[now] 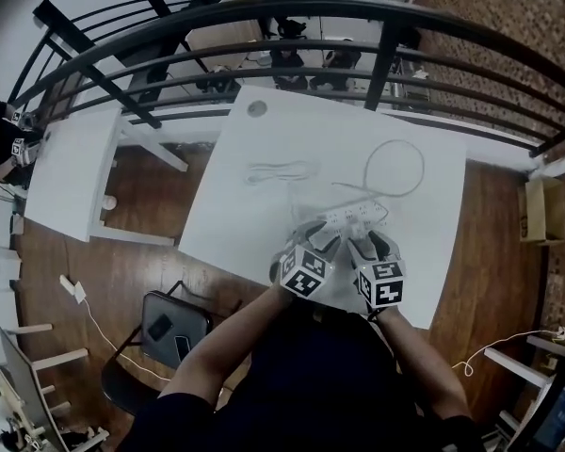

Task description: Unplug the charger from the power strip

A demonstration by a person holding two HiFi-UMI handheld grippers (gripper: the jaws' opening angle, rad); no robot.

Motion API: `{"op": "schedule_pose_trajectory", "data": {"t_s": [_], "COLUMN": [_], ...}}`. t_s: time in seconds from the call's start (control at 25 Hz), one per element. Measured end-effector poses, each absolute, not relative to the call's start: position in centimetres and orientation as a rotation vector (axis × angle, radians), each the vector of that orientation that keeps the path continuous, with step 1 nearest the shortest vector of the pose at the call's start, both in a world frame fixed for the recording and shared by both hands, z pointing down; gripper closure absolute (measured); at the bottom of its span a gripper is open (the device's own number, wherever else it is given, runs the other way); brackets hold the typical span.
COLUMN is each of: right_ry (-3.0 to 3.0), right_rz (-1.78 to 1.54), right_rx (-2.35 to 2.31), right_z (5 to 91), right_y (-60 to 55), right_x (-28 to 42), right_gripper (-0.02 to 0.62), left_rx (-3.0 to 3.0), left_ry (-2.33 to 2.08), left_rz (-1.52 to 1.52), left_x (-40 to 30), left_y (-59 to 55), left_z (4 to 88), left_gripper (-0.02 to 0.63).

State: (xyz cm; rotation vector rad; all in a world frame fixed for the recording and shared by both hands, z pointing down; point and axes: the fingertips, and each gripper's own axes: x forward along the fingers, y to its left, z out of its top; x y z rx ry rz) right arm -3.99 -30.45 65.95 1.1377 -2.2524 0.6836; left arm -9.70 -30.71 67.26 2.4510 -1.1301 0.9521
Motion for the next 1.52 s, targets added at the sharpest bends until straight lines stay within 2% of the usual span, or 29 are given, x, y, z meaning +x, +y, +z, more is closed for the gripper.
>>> {"op": "schedule_pose_trajectory", "data": {"t_s": [0.16,0.28,0.44,0.6,0.88,1.52], "right_ry": [-2.174,-2.129,-2.072,-2.036,-2.004,-2.016], "right_rz": [0.661,0.637,0.608,0.571,0.600,0.566], "right_rx": [1.168,1.171,1.168,1.146,1.128,1.175], "right_z": [67.2,67.6,68.1,68.7,68.9,67.4], "right_y": [-31.0,-31.1,-31.2,-31.3,-31.7,-31.7], "right_x": [-3.9,-3.6,-3.5,-3.8,-3.3,-3.6], "right_gripper": [0.367,0.368,0.403,0.442,0.451,0.454], "left_rx": [2.523,2.552,2.570,2.598,2.628,2.595], "left_ry": [-1.069,-1.032,-0.982,-0.931,-0.890,-0.808], "left_rz": [1.049,1.078,1.096,1.090,1.030,1.029], "left_x": [-8.8,-8.1,-7.5,-6.7,-5.9,-6.0], "left_y": [-31.2,-31.6,-32.1,-32.0,-31.8,-31.9], "left_z": [68.7,69.4,70.2,70.7,70.9,71.1], "left_gripper": [0.379,0.379,0.379,0.401,0.439,0.431]}}
